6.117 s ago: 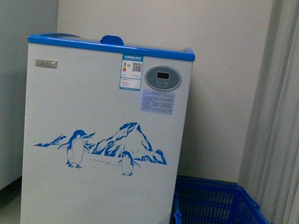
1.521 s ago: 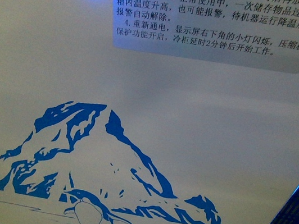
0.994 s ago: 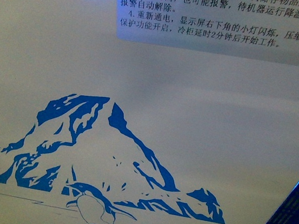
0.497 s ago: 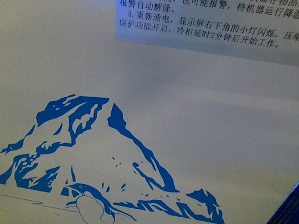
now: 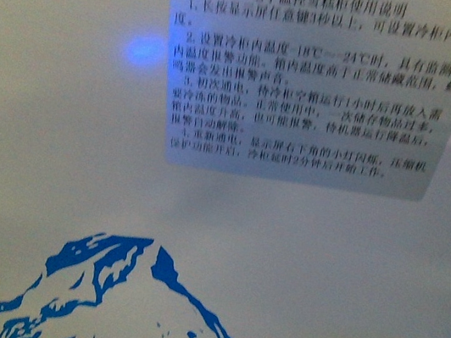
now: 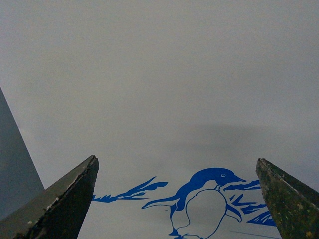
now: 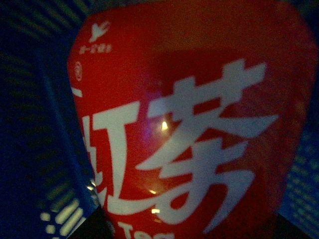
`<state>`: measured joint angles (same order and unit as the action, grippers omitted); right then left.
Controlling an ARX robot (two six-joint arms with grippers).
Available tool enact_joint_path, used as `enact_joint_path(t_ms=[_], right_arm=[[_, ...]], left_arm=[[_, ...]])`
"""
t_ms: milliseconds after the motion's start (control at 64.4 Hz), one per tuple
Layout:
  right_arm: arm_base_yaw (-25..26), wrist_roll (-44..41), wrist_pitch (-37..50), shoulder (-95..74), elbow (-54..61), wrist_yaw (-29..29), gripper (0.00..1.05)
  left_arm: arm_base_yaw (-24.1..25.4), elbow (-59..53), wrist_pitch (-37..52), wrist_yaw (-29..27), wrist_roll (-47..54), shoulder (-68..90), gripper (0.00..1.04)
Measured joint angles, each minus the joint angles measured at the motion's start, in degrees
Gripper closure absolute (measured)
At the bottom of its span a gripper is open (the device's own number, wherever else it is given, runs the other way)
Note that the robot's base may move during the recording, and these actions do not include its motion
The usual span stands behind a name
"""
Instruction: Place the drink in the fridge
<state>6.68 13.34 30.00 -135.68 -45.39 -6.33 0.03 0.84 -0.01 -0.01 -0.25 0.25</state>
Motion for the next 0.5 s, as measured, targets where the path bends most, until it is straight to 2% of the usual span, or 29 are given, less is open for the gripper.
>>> enact_joint_path(t_ms=[202, 311, 497], right_arm=[[0.37, -4.33, -2.21, 23.10, 7.85, 3.19, 0.68], [0.37, -7.34, -7.37, 40.22, 12.61, 5.79, 0.68], [-1.38, -9.81, -16.94, 71.34, 15.58, 3.96, 0.68]], left_arm=[[0.00, 0.00, 0.00, 0.00, 0.00, 0.00, 0.08], [0.00, 0.00, 0.00, 0.00, 0.00, 0.00, 0.08], [0.00, 0.00, 0.00, 0.00, 0.00, 0.00, 0.08]])
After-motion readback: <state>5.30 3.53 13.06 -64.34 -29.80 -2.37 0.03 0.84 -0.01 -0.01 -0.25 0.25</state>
